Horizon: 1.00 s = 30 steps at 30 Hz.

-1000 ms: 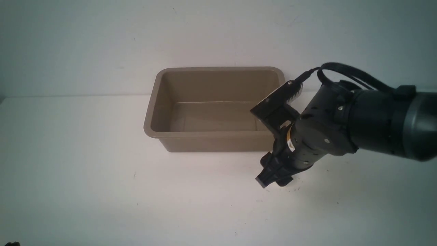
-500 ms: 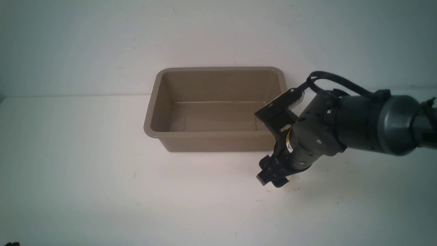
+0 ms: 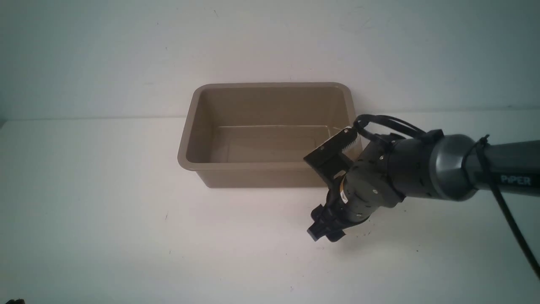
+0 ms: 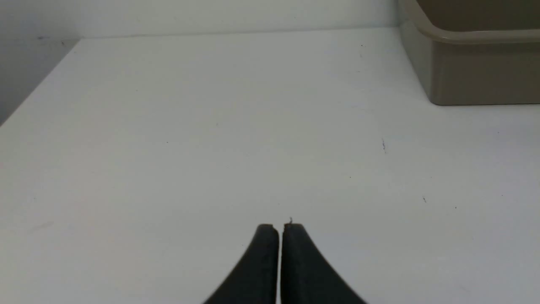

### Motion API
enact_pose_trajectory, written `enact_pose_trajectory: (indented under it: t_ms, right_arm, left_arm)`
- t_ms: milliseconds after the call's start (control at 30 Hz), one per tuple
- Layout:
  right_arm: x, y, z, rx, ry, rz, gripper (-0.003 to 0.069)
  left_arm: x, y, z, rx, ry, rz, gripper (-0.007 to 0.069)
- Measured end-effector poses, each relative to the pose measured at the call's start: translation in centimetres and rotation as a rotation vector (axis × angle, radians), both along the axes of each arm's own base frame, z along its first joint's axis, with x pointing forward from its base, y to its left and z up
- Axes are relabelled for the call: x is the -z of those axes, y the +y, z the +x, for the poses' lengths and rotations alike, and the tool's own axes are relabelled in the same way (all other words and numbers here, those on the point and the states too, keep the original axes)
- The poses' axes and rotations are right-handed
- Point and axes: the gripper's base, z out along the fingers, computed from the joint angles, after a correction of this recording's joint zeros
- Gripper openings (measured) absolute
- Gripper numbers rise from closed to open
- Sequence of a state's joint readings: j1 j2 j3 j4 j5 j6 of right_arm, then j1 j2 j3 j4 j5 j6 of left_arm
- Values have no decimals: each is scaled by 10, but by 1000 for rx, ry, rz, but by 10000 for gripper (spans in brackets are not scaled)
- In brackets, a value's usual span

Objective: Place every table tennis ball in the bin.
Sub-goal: Use the right arm to clamp the table tennis ball closest to it, then use the right arm to put the table tennis ball into the box

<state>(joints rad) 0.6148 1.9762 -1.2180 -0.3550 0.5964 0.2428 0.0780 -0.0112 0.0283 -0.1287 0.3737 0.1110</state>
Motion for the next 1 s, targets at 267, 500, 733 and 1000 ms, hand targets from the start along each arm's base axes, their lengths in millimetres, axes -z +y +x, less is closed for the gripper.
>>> enact_pose_trajectory:
  t_ms: [267,500,733,1000]
  right_arm:
    - [1,-2,-1,4,13,-23,360]
    - [-33,16,-26,-113,5,-24,360]
    - [-118,43,-39,-252,-244,139,360]
    - [-151,37,23,-169,-421,153,360]
  left_arm:
    - [0,0,0,0,0,0,-4]
    - [0,0,0,0,0,0,-4]
    - [0,0,0,0,0,0,-4]
    - [0,0,0,0,0,0,-4]
